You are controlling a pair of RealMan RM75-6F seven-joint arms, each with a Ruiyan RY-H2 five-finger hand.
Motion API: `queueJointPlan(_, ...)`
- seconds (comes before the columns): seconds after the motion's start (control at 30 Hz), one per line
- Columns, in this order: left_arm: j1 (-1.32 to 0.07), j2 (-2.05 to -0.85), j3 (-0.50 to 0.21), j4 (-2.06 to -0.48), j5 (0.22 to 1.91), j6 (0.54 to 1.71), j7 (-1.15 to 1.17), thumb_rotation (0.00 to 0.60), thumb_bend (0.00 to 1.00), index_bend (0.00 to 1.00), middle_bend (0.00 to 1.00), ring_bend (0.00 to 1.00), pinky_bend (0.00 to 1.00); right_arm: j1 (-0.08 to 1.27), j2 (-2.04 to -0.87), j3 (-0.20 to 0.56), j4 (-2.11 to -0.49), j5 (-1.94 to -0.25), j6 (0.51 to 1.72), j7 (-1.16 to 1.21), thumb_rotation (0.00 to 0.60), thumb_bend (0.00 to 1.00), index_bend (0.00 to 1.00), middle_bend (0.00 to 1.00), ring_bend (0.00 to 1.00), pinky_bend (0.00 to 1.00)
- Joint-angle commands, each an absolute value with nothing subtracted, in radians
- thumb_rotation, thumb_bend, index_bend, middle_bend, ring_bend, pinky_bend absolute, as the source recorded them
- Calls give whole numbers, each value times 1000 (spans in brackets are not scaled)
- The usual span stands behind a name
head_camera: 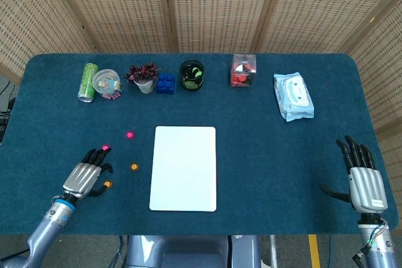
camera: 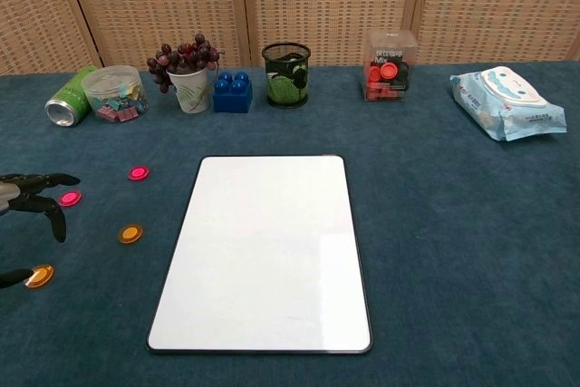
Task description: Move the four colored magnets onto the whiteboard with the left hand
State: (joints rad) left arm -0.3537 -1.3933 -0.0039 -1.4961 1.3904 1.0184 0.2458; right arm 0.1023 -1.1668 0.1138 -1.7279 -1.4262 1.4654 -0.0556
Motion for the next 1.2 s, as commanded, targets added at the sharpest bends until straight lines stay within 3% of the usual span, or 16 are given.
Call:
queueJointPlan(0.03, -357, -1403, 4, -1491, 1376, 1008, 257, 600, 333, 387, 0, 0, 0, 102, -1166, 114, -1729, -1426, 1466, -53, 600, 126, 0, 0, 0, 0)
queueJointPlan(0.53, -366, -1414, 27, -1463, 1356, 989, 230, 600, 331, 389, 0, 0, 0, 101, -1169, 114, -1728, -1427, 1471, -54, 600, 126, 0, 0, 0, 0)
queueJointPlan(0.87, -362, -1425, 30, -1448, 1358, 1012, 224, 600, 334, 581, 0, 0, 0, 100, -1168, 114, -1730, -1427, 1471, -47, 600, 129, 0, 0, 0, 0)
queueJointPlan(1.2, -371, -1399, 15, -1495, 1354, 1035, 249, 600, 339, 581, 0, 0, 0, 101, -1167, 114, -1731, -1425, 1469, -43, 600, 126, 0, 0, 0, 0)
